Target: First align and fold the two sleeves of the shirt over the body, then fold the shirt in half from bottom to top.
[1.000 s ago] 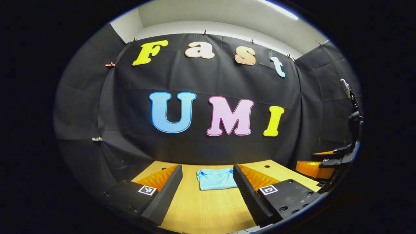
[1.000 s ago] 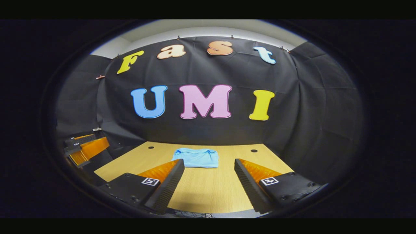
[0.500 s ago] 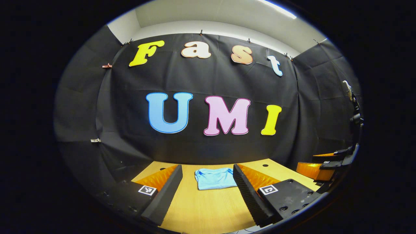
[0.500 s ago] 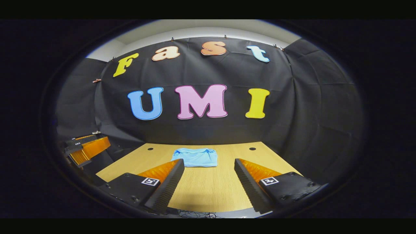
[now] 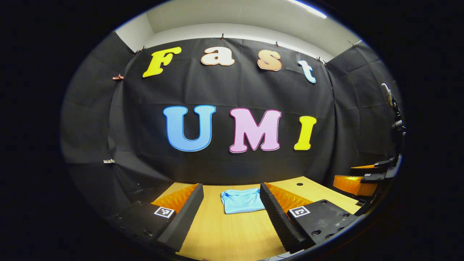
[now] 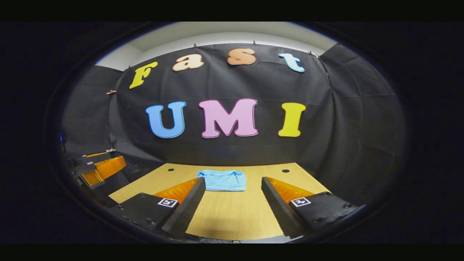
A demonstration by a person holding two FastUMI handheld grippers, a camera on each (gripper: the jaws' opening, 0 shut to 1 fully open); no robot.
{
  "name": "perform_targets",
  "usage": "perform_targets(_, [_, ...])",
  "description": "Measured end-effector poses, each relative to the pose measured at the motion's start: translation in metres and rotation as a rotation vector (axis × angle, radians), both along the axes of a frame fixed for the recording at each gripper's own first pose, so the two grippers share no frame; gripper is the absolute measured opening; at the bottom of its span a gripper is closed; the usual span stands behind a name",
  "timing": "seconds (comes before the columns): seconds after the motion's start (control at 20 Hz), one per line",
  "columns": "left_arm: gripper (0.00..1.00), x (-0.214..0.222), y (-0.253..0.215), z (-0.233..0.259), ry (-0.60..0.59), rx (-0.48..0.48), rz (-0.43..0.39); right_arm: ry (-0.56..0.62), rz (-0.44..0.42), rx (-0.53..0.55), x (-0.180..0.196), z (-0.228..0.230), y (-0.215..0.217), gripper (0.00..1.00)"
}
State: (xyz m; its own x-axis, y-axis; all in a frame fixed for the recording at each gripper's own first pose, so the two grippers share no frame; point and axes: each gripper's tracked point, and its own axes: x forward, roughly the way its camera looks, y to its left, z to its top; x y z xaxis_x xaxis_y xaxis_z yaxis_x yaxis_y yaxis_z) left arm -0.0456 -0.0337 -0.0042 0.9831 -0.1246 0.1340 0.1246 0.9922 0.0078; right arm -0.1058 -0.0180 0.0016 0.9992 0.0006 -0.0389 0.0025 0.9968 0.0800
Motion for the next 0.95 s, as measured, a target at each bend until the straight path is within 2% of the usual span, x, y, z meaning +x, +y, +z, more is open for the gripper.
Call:
perform_targets(0.2, [0.99,-0.007,0.008,0.009,-0.028,0.027,0.019,0.019,0.026,-0.020,0.009,0.004,0.008,0.96])
perform_targets(0.5, [0.99,-0.013,0.018,0.001,0.005,-0.012,0.031,0.010,0.059,-0.031,0.010,0.007,0.016,0.96])
perform_targets(0.95, [0.98,-0.017,0.016,0.003,-0.002,-0.006,0.014,0.003,0.080,-0.030,0.018,0.009,0.040,0.96])
